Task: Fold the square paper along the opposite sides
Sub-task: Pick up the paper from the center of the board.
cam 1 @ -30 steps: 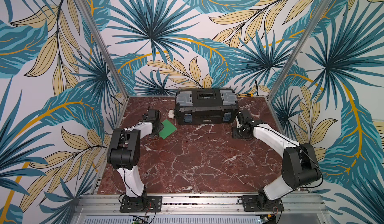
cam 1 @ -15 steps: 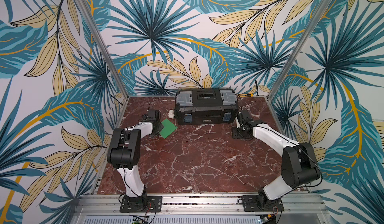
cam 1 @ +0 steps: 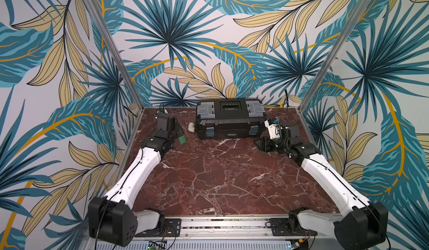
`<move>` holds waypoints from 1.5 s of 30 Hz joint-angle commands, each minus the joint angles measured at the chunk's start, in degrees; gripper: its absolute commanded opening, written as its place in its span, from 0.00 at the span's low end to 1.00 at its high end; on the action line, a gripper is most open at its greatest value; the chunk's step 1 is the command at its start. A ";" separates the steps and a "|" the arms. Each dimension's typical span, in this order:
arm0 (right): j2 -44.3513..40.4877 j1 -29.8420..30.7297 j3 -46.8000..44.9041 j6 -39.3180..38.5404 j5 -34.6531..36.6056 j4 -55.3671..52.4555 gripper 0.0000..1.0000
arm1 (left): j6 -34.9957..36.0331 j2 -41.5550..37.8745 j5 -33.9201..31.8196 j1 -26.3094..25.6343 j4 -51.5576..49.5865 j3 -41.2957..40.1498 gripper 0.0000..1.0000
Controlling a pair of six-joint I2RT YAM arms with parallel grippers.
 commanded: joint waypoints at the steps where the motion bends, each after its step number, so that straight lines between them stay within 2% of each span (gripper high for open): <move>1: -2.01 0.45 -1.92 -0.17 -19.61 7.60 0.67 | 6.95 -5.65 7.35 -1.86 -6.55 3.45 0.00; 6: -4.16 0.69 -3.24 6.14 -31.76 23.47 0.68 | 8.22 -10.17 24.99 -4.83 -5.88 4.90 0.00; 8: -3.86 1.21 -2.06 7.19 -34.19 25.42 0.68 | 7.65 -11.11 31.10 -6.44 -2.39 4.24 0.00; 12: -3.18 3.24 2.29 4.82 -36.05 22.88 0.67 | 5.72 -12.43 36.85 -9.85 4.82 3.81 0.00; 15: -3.45 4.76 4.59 4.10 -37.07 22.75 0.63 | 4.44 -12.09 40.24 -11.99 9.28 5.11 0.00; 20: -4.91 5.96 6.81 2.17 -37.67 22.94 0.48 | 3.52 -9.85 43.40 -15.89 14.75 8.85 0.00; 22: -5.84 5.94 7.30 0.74 -37.59 22.34 0.46 | 3.30 -9.06 44.12 -17.06 16.34 10.00 0.00; 30: -7.14 5.98 9.56 -4.61 -37.67 18.19 0.49 | 2.99 -8.61 44.83 -19.85 20.60 11.67 0.00; 39: -6.72 5.95 9.96 -6.00 -37.81 17.57 0.51 | 3.19 -9.04 44.44 -20.76 22.57 10.96 0.00; 41: -7.00 5.94 9.96 -6.90 -36.64 16.70 0.53 | 3.33 -9.47 44.18 -20.89 22.38 10.86 0.00; 45: -8.24 5.99 10.31 -9.45 -33.01 13.99 0.64 | 4.17 -11.01 42.87 -20.89 20.86 10.21 0.00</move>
